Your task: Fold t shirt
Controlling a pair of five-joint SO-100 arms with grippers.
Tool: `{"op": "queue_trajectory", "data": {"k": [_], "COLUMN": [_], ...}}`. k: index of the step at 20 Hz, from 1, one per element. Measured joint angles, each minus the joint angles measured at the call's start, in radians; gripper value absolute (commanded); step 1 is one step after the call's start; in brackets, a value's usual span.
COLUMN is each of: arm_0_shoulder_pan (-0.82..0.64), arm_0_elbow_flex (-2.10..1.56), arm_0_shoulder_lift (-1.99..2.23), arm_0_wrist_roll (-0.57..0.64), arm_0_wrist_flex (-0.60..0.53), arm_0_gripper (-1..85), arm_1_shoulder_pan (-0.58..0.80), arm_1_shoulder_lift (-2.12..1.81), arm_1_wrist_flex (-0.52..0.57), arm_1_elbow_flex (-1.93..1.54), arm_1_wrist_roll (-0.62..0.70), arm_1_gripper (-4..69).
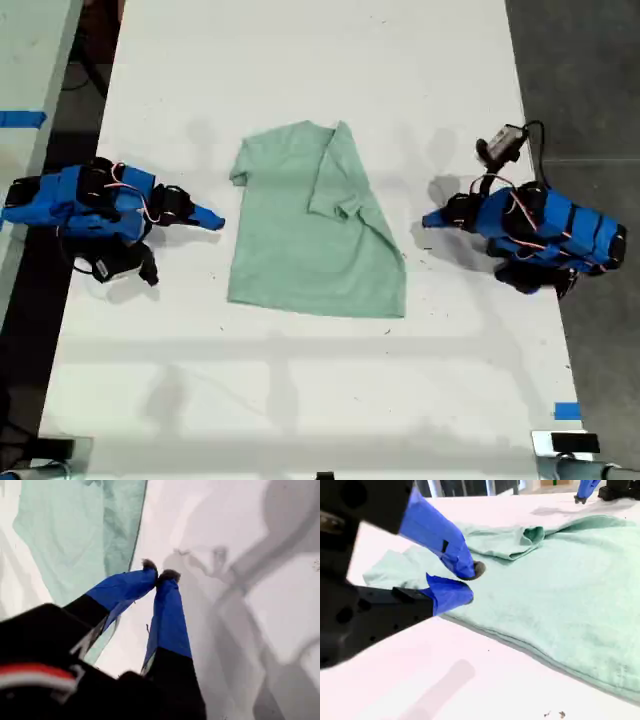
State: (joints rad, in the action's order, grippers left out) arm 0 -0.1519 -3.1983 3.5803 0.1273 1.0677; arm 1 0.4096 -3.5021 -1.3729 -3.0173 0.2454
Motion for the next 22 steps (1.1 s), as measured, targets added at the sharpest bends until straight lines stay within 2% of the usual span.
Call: {"op": "queue_trajectory", "data": {"k": [2,4,5,14,17,19,22], "arm_0_shoulder_pan": [-0.037,-0.256,-0.29,-0.299,-0.281,-0.301,-0.367], "arm_0_elbow_flex": [0.0,0.0,0.0,0.014,0.035,0.061,0.307], "arm_0_shoulder_lift": [0.0,0.0,0.0,0.0,-0.015,-0.138,-0.517], "arm_0_wrist_roll": [-0.029,-0.051,-0.051,-0.081,-0.132,-0.141,-0.098], "arm_0_wrist_flex": [0.009,0.009,0.009,0.021,0.04,0.032,0.026], "arm_0_gripper": [-0.1,-0.1,-0.1,-0.2,-0.2,-0.2,4.8], "arm_1_shoulder_pan": [-0.011,-0.026,-0.025,-0.025,-0.025,-0.025,-0.025], "arm_1_shoulder_lift": [0.0,0.0,0.0,0.0,0.0,0.0,0.0], "arm_1_wrist_flex": [0.0,0.0,0.0,0.0,0.0,0.0,0.0], "arm_1_elbow_flex": [0.0,0.0,0.0,0.0,0.0,0.0,0.0], "arm_1_wrist_roll": [-0.012,-0.017,-0.017,-0.023,-0.023,-0.023,-0.023], "arm_1_gripper": [1.8,1.8,1.8,1.8,1.8,1.9,2.0]}}
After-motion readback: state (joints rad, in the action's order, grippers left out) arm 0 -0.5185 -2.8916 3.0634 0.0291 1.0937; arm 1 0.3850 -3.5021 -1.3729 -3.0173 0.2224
